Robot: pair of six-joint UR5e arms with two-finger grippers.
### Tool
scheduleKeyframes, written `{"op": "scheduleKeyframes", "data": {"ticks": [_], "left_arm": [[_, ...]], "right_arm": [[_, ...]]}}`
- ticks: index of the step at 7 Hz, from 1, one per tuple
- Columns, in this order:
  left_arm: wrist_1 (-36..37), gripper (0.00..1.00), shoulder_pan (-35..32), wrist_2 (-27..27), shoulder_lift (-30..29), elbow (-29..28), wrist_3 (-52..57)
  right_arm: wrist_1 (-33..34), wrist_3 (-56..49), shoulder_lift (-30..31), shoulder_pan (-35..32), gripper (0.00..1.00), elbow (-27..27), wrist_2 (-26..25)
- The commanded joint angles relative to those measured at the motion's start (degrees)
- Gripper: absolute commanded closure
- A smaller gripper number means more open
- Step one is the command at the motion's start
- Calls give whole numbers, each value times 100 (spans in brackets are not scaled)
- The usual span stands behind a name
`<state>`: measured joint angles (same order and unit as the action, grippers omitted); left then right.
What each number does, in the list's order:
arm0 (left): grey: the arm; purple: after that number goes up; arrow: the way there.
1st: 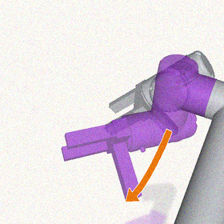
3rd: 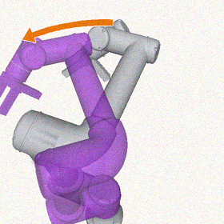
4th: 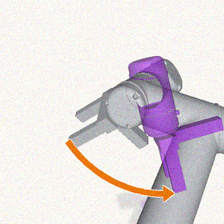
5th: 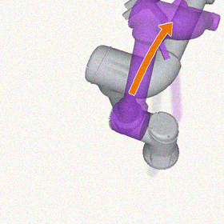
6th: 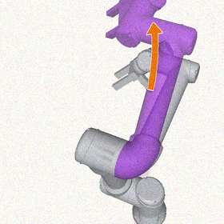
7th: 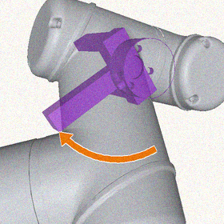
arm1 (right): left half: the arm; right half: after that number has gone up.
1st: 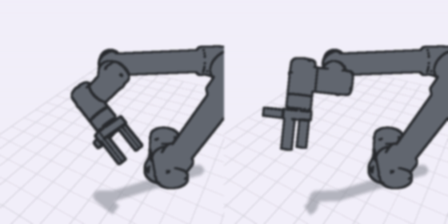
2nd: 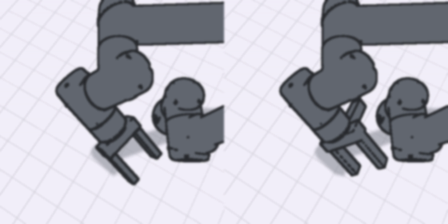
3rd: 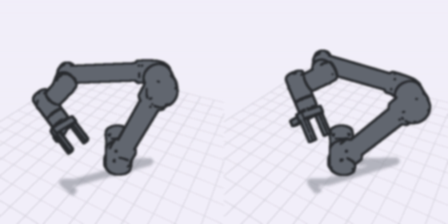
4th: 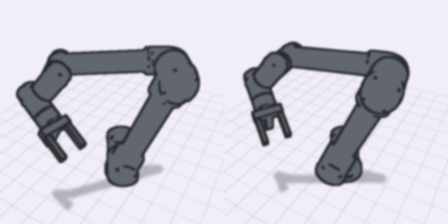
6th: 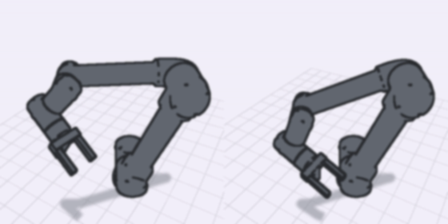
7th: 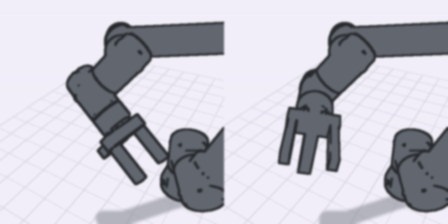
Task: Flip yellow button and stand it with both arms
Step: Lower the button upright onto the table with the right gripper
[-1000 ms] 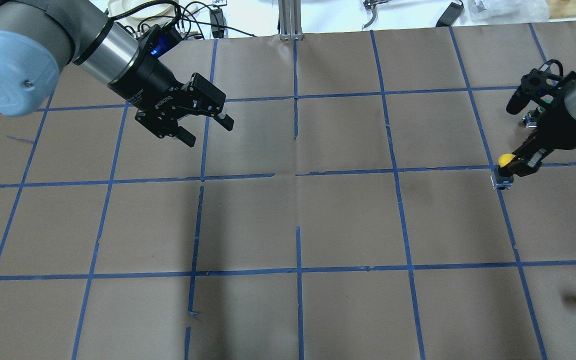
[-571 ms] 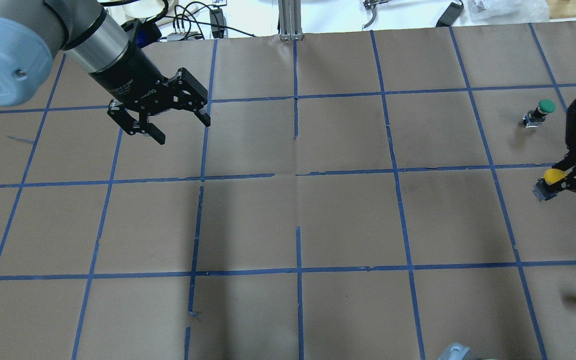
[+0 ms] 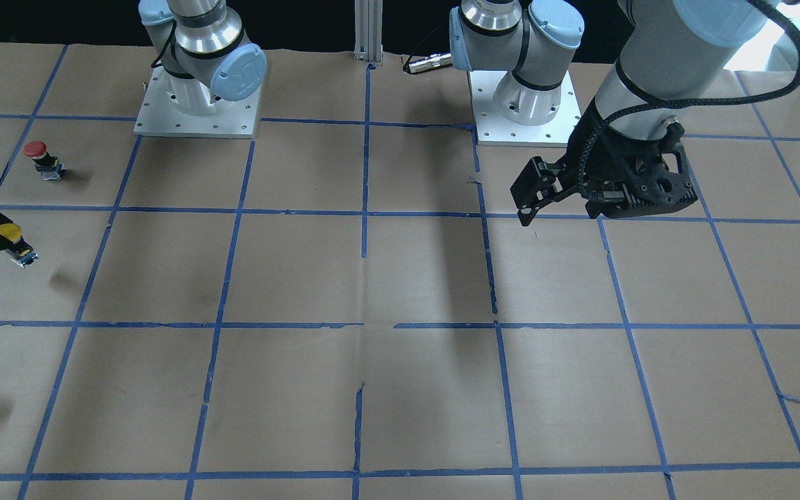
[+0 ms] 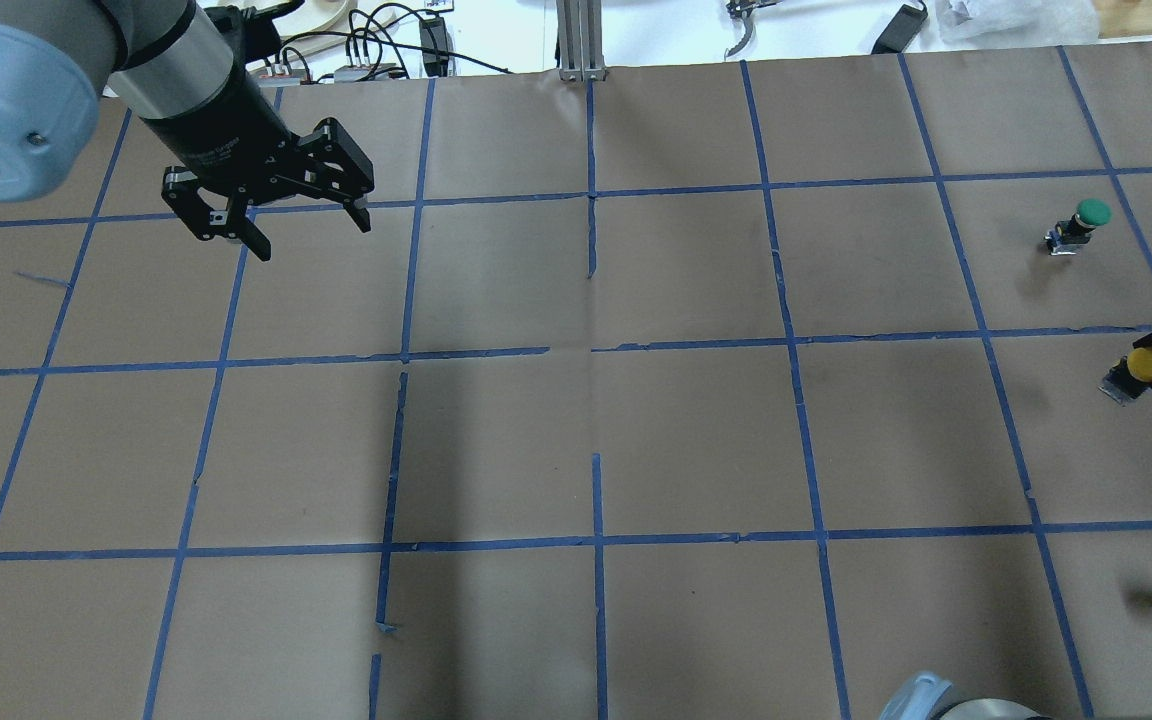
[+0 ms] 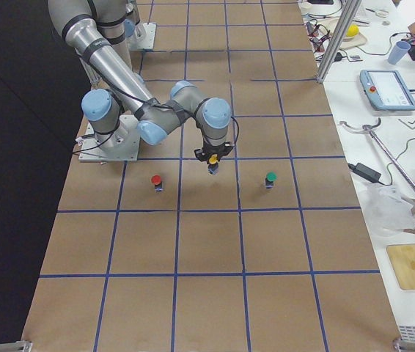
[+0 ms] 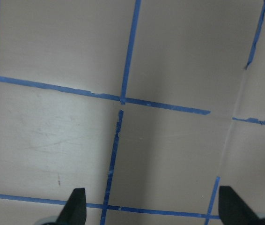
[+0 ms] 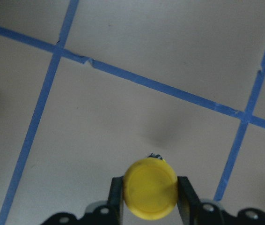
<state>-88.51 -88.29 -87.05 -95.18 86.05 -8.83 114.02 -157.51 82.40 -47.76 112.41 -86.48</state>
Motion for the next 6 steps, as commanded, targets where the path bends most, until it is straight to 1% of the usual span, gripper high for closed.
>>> {"op": "scheduleKeyframes", "data": {"ticks": [1, 2, 3, 4, 5, 6], "left_arm": [[0, 0, -13, -417, 17, -89, -22], [-9, 0, -30, -401, -53, -176, -274], [-43, 0, -48, -261, -114, -229, -320], [-26, 0, -100, -208, -184, -264, -321], [-78, 0, -153, 2, -124, -256, -199], [-236, 0, -153, 21, -28, -143, 72]], "right_arm": [[-255, -1769, -154, 30, 85, -34, -501], [-283, -1896, -328, 126, 85, -270, -502], [-588, -1897, -713, 170, 85, -620, -484], [-826, -1915, -943, 197, 85, -1015, -458], [-1211, -1915, -1058, 206, 85, -1141, -449], [-1276, -1906, -1059, 206, 85, -1151, -423]]}}
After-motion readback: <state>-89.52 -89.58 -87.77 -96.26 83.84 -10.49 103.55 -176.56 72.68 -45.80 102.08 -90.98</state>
